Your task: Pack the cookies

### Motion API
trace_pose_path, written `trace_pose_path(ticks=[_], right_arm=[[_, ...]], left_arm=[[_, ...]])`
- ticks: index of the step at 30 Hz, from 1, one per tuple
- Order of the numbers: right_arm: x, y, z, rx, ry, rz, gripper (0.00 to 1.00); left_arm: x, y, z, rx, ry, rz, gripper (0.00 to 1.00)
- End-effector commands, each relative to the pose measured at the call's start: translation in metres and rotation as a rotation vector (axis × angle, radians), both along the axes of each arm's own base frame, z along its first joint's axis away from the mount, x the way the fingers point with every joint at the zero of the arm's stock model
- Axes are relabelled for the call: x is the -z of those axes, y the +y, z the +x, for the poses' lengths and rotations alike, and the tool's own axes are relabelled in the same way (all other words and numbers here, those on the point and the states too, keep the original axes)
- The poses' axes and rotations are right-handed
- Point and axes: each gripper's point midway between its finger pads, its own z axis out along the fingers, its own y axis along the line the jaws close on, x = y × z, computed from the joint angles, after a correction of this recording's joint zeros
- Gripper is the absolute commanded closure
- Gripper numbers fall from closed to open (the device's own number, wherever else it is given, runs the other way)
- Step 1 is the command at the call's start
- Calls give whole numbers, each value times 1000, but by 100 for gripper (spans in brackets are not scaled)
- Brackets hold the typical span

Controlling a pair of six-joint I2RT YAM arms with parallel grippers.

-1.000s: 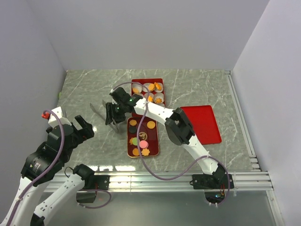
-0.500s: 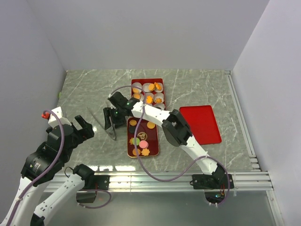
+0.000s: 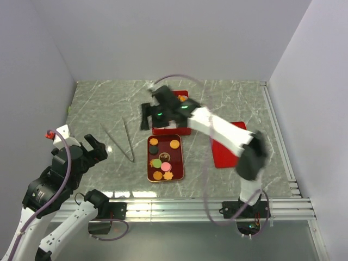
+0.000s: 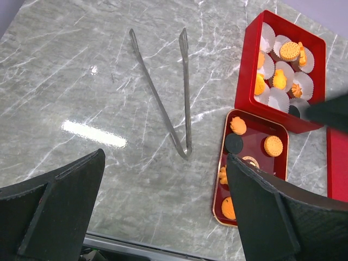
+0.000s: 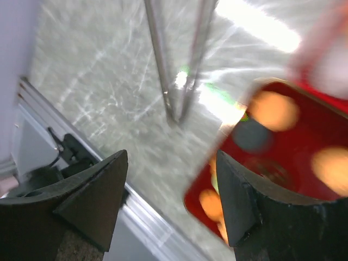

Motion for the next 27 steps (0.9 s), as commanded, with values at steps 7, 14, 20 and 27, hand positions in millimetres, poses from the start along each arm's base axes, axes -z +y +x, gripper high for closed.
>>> trace_pose_path(ticks=[7,14,20,27], right_arm=[[-15,-241,31,452,-178,-209,31],[45,-313,34,594,43,-366,35],[83,-306,39,573,216,-423,44],[123,-321,32,579,306,-513,47]], left_arm=[[-13,5,-4,-15,-47,-21,0],[-13,3,-3,-5,-44,-18,1],[-14,4,-4,-8,-51,-21,1],[-17,9,-9,-25,-76,-38,1]])
